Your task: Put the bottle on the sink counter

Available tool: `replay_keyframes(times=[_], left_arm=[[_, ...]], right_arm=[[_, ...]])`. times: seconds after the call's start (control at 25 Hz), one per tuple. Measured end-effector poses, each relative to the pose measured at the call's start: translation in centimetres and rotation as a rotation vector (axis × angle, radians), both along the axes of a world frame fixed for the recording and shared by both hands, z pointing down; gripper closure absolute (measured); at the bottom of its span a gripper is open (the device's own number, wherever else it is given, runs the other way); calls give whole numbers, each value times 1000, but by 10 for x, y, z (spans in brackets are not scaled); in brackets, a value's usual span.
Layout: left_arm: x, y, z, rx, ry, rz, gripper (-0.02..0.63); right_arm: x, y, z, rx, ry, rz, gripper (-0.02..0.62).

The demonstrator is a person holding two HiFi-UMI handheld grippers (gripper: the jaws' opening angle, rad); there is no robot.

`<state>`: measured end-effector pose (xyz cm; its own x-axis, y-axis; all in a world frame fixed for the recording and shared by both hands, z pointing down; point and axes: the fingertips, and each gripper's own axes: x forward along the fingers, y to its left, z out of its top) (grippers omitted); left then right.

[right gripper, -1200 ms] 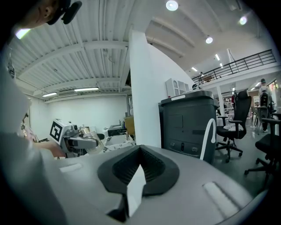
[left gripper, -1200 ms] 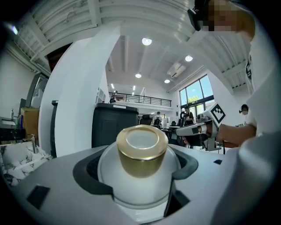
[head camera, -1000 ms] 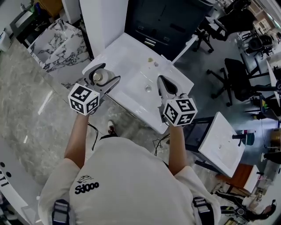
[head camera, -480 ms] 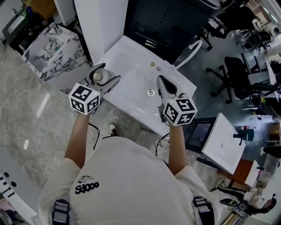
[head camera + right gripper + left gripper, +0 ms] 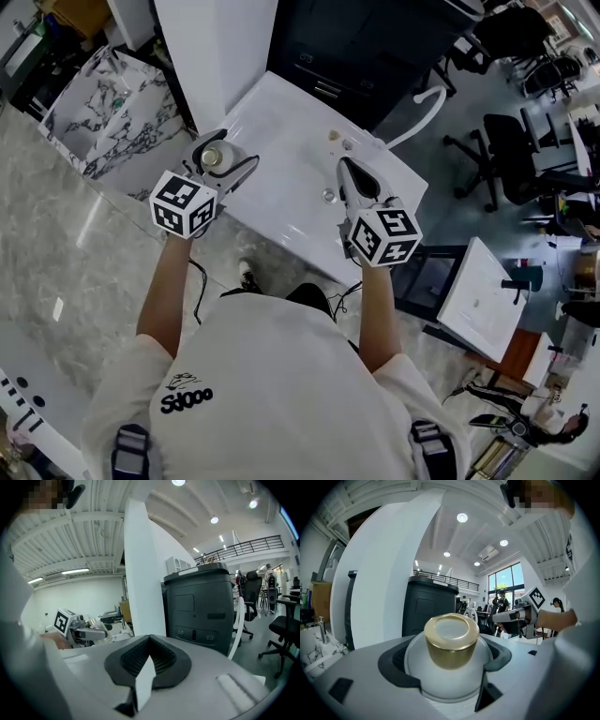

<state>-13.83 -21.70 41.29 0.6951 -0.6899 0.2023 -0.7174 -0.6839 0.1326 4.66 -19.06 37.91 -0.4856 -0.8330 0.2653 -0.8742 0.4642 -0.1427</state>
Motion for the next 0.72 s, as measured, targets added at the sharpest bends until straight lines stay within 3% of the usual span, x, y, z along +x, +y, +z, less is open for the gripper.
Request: replay_keyframes(times=[0.72], left_arm=[[14,-100,34,-36,-70,-97,251]], right_arm=[[18,-87,30,-23,41,-59,586]])
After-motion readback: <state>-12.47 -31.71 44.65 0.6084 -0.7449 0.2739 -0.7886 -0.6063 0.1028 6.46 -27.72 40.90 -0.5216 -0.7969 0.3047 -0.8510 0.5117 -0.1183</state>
